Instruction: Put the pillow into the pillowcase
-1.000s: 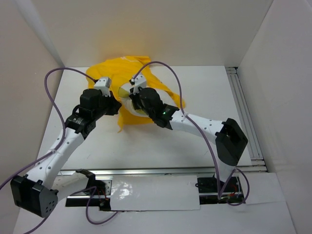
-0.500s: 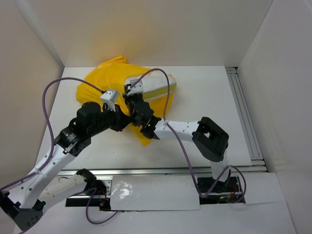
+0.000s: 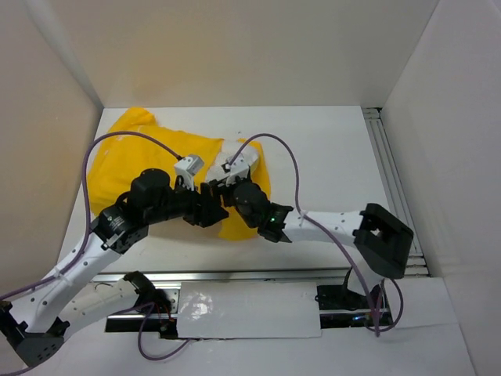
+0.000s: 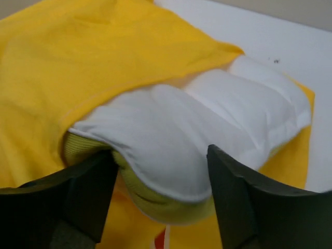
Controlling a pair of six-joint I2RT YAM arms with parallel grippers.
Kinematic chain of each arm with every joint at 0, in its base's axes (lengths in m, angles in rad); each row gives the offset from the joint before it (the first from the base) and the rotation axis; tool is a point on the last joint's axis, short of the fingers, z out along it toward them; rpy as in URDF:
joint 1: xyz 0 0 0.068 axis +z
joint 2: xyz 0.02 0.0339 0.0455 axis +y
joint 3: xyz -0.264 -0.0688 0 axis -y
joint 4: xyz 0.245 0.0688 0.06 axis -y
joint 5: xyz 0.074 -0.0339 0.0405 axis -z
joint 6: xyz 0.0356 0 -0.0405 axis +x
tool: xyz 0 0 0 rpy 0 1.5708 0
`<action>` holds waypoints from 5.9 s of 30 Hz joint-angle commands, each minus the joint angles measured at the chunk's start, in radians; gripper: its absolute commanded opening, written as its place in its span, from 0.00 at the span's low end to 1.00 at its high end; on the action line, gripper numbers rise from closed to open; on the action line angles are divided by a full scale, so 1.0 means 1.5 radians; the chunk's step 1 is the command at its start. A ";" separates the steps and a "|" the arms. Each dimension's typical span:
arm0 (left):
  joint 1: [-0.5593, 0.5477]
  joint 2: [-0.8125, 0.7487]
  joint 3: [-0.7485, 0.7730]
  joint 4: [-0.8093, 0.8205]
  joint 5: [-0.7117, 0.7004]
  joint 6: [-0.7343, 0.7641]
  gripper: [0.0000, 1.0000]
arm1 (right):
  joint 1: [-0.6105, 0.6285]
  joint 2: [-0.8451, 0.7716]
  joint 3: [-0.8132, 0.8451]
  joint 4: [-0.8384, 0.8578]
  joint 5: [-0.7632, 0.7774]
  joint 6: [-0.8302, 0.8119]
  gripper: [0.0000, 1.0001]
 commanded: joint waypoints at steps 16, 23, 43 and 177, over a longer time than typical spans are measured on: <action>-0.045 0.251 0.200 -0.063 -0.199 0.012 0.99 | -0.059 -0.395 -0.164 -0.403 0.075 0.180 1.00; -0.061 0.523 0.363 -0.153 -0.299 0.027 0.99 | -0.169 -0.395 -0.157 -0.455 -0.006 0.220 0.99; 0.065 0.837 0.676 -0.219 -0.437 0.112 0.95 | -0.417 -0.133 -0.035 -0.241 -0.345 0.192 0.97; -0.011 0.507 0.377 -0.118 -0.365 0.059 0.00 | -0.242 -0.126 -0.093 -0.228 -0.378 0.213 0.68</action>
